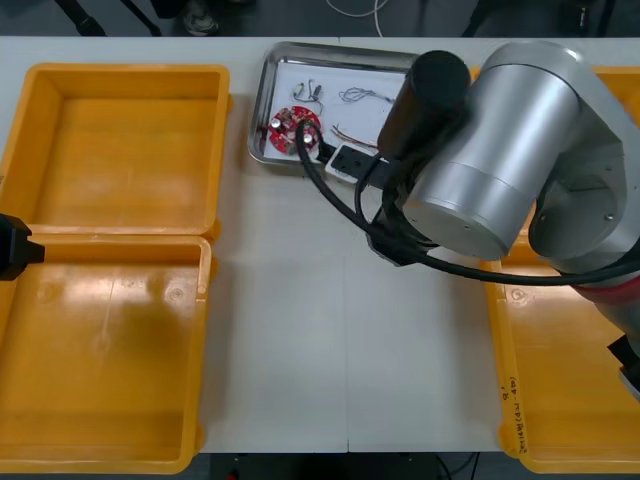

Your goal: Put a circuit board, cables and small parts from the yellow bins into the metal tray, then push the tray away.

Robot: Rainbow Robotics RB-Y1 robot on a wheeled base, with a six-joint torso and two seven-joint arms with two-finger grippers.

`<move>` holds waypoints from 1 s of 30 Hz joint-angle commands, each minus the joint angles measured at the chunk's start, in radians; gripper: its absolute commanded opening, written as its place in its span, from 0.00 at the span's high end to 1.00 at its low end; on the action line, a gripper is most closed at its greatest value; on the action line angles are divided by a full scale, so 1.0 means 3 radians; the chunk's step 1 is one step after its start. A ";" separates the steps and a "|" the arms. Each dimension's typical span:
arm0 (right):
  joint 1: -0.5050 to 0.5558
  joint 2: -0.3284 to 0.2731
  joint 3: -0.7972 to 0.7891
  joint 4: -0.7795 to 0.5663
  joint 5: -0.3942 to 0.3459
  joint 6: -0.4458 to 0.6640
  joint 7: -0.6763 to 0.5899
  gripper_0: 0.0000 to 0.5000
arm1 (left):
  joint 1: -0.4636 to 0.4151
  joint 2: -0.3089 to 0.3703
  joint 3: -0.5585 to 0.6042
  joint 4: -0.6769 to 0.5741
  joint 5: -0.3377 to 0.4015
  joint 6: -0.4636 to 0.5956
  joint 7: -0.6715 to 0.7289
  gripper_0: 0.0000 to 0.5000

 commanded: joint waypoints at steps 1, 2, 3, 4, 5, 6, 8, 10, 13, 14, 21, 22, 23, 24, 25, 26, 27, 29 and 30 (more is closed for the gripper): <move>0.0200 -0.0235 -0.0382 -0.0329 -0.0114 0.0016 -0.0421 0.00 | 0.0046 0.0008 0.0047 -0.0101 -0.0023 0.0018 -0.0237 0.00; 0.0246 -0.0271 -0.0453 -0.0380 -0.0134 0.0016 -0.0519 0.00 | 0.0046 0.0008 0.0047 -0.0101 -0.0023 0.0018 -0.0237 0.00; 0.0266 -0.0291 -0.0484 -0.0400 -0.0145 0.0016 -0.0565 0.00 | 0.0046 0.0008 0.0047 -0.0101 -0.0023 0.0018 -0.0237 0.00; 0.0297 -0.0327 -0.0545 -0.0436 -0.0170 0.0016 -0.0667 0.00 | 0.0046 0.0008 0.0047 -0.0101 -0.0023 0.0018 -0.0237 0.00; 0.0338 -0.0363 -0.0612 -0.0457 -0.0196 0.0016 -0.0764 0.00 | 0.0046 0.0008 0.0047 -0.0101 -0.0023 0.0018 -0.0237 0.00; 0.0353 -0.0383 -0.0642 -0.0467 -0.0211 0.0016 -0.0810 0.00 | 0.0046 0.0008 0.0047 -0.0101 -0.0023 0.0018 -0.0237 0.00; 0.0440 -0.0439 -0.0791 -0.0492 -0.0247 0.0016 -0.0989 0.00 | 0.0046 0.0008 0.0047 -0.0101 -0.0023 0.0018 -0.0237 0.00; 0.0501 -0.0490 -0.0929 -0.0498 -0.0278 0.0016 -0.1117 0.00 | 0.0046 0.0008 0.0047 -0.0101 -0.0023 0.0018 -0.0237 0.00; 0.0588 -0.0582 -0.1087 -0.0492 -0.0293 0.0016 -0.1286 0.00 | 0.0046 0.0008 0.0047 -0.0101 -0.0023 0.0018 -0.0237 0.00; 0.0588 -0.0582 -0.1087 -0.0492 -0.0293 0.0016 -0.1286 0.00 | 0.0046 0.0008 0.0047 -0.0101 -0.0023 0.0018 -0.0237 0.00; 0.0757 -0.0787 -0.1476 -0.0344 -0.0319 0.0016 -0.1465 0.00 | 0.0046 0.0008 0.0047 -0.0101 -0.0023 0.0018 -0.0237 0.00; 0.0767 -0.0797 -0.1512 -0.0319 -0.0334 0.0016 -0.1475 0.00 | 0.0046 0.0008 0.0047 -0.0101 -0.0023 0.0018 -0.0237 0.00; 0.0798 -0.0818 -0.1639 -0.0247 -0.0385 0.0016 -0.1444 0.00 | 0.0046 0.0008 0.0047 -0.0101 -0.0023 0.0018 -0.0237 0.00; 0.0808 -0.0823 -0.1691 -0.0221 -0.0405 0.0016 -0.1444 0.00 | 0.0046 0.0008 0.0047 -0.0101 -0.0023 0.0018 -0.0237 0.00; 0.0829 -0.0833 -0.1788 -0.0165 -0.0446 0.0016 -0.1434 0.00 | 0.0046 0.0008 0.0047 -0.0101 -0.0023 0.0018 -0.0237 0.00; 0.0849 -0.0838 -0.1880 -0.0124 -0.0492 0.0016 -0.1429 0.00 | 0.0046 0.0008 0.0047 -0.0101 -0.0023 0.0018 -0.0237 0.00; 0.0849 -0.0838 -0.1880 -0.0124 -0.0492 0.0016 -0.1429 0.00 | 0.0046 0.0008 0.0047 -0.0101 -0.0023 0.0018 -0.0237 0.00; 0.0905 -0.0864 -0.2049 -0.0032 -0.0595 0.0016 -0.1429 0.00 | 0.0046 0.0008 0.0047 -0.0101 -0.0023 0.0018 -0.0237 0.00; 0.0946 -0.0884 -0.2120 0.0009 -0.0651 0.0016 -0.1424 0.00 | 0.0046 0.0008 0.0047 -0.0101 -0.0023 0.0018 -0.0237 0.00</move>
